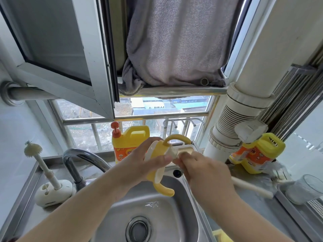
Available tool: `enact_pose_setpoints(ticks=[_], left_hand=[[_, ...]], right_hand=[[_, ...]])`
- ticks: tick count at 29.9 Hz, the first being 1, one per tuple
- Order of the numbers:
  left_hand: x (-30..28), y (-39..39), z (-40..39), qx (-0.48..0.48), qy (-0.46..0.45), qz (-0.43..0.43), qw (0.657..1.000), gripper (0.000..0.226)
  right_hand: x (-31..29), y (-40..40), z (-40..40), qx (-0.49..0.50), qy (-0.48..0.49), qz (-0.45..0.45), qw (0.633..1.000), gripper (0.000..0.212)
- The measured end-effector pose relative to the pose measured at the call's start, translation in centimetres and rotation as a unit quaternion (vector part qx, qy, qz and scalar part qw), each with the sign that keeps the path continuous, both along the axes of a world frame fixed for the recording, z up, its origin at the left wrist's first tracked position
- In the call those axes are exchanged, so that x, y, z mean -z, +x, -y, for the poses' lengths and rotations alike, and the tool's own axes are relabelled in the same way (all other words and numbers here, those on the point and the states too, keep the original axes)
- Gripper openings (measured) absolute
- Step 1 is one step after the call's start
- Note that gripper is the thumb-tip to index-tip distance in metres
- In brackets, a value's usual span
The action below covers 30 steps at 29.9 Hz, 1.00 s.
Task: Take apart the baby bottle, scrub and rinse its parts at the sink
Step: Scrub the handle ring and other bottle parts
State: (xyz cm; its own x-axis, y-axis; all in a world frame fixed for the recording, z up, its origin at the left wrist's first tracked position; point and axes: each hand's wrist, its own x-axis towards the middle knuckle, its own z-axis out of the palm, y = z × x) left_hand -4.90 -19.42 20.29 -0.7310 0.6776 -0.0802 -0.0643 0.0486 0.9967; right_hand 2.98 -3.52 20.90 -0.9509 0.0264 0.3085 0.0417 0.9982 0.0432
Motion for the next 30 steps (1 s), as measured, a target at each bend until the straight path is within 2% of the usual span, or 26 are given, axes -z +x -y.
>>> enact_pose_setpoints(ticks=[1, 3, 5, 6, 7, 8, 9, 10, 12, 13, 14, 15, 16, 18, 20, 22, 23, 24, 26, 27, 30], left_hand=[[0.0, 0.0, 0.0, -0.014, 0.004, -0.014, 1.0, 0.047], [0.3, 0.1, 0.1, -0.038, 0.006, -0.048, 0.998, 0.048], [0.9, 0.2, 0.4, -0.038, 0.013, -0.08, 0.996, 0.055], [1.2, 0.2, 0.5, -0.031, 0.019, -0.092, 0.995, 0.06], [1.4, 0.2, 0.6, -0.022, 0.022, -0.102, 0.994, 0.064], [1.6, 0.3, 0.6, -0.018, 0.018, -0.112, 0.993, 0.065], [1.7, 0.4, 0.6, -0.017, 0.013, -0.117, 0.993, 0.06], [1.8, 0.5, 0.6, -0.018, 0.009, -0.117, 0.993, 0.056], [2.1, 0.6, 0.6, -0.027, 0.009, -0.1, 0.995, 0.055], [2.1, 0.6, 0.5, -0.034, 0.01, -0.086, 0.996, 0.057], [2.0, 0.6, 0.4, -0.042, 0.012, -0.073, 0.996, 0.056], [1.9, 0.5, 0.3, -0.047, 0.015, -0.064, 0.997, 0.053], [1.9, 0.4, 0.2, -0.049, 0.015, -0.056, 0.997, 0.05], [1.8, 0.6, 0.1, -0.053, 0.027, -0.029, 0.998, 0.049], [2.1, 0.7, 0.3, -0.063, 0.054, 0.014, 0.996, 0.055], [2.4, 0.6, 0.4, -0.07, 0.07, 0.034, 0.994, 0.068], [2.5, 0.5, 0.3, -0.072, 0.07, 0.033, 0.994, 0.07], [2.6, 0.3, 0.3, -0.08, 0.066, 0.032, 0.994, 0.067], [3.1, -0.2, 0.2, -0.105, 0.033, 0.035, 0.993, 0.059], [3.4, -0.6, 0.2, -0.117, 0.006, 0.037, 0.992, 0.063], [4.3, -1.2, 0.3, -0.141, -0.097, 0.015, 0.985, 0.086]], right_hand=[[0.3, -0.1, 0.2, 0.016, -0.069, 0.051, 0.996, 0.026], [0.5, 0.1, 0.6, 0.001, -0.259, 0.184, 0.948, 0.032], [0.2, 0.3, 0.8, -0.01, -0.44, 0.268, 0.857, 0.038], [0.1, 0.4, 0.9, -0.003, -0.532, 0.301, 0.792, 0.039], [-0.5, 0.6, 1.0, 0.007, -0.605, 0.329, 0.725, 0.039], [-0.7, 0.7, 0.8, 0.008, -0.635, 0.346, 0.69, 0.04], [-0.5, 0.7, 0.6, 0.007, -0.617, 0.349, 0.705, 0.04], [-0.5, 0.4, 0.4, 0.0, -0.54, 0.329, 0.775, 0.04], [-0.4, -0.1, 0.0, -0.015, -0.28, 0.216, 0.935, 0.04], [0.0, -0.4, -0.4, -0.005, -0.148, 0.132, 0.98, 0.04], [0.4, -0.5, -0.5, 0.0, -0.059, 0.057, 0.997, 0.039], [0.6, -0.6, -0.3, 0.006, -0.029, -0.001, 1.0, 0.039], [0.9, -0.7, 0.0, 0.018, -0.052, -0.004, 0.998, 0.038], [1.8, -0.5, 0.6, 0.027, -0.182, 0.069, 0.98, 0.035], [2.6, -0.1, 0.5, -0.004, -0.323, 0.169, 0.931, 0.031], [2.4, 0.2, 0.4, -0.027, -0.471, 0.254, 0.844, 0.034], [2.1, 0.3, 0.1, -0.024, -0.523, 0.282, 0.804, 0.034], [1.9, 0.4, -0.3, -0.019, -0.535, 0.293, 0.792, 0.034], [1.6, 0.3, -1.4, 0.011, -0.495, 0.268, 0.826, 0.034], [1.6, 0.2, -1.9, 0.032, -0.475, 0.249, 0.843, 0.035], [2.2, 0.7, -3.2, 0.081, -0.438, 0.237, 0.863, 0.037]])
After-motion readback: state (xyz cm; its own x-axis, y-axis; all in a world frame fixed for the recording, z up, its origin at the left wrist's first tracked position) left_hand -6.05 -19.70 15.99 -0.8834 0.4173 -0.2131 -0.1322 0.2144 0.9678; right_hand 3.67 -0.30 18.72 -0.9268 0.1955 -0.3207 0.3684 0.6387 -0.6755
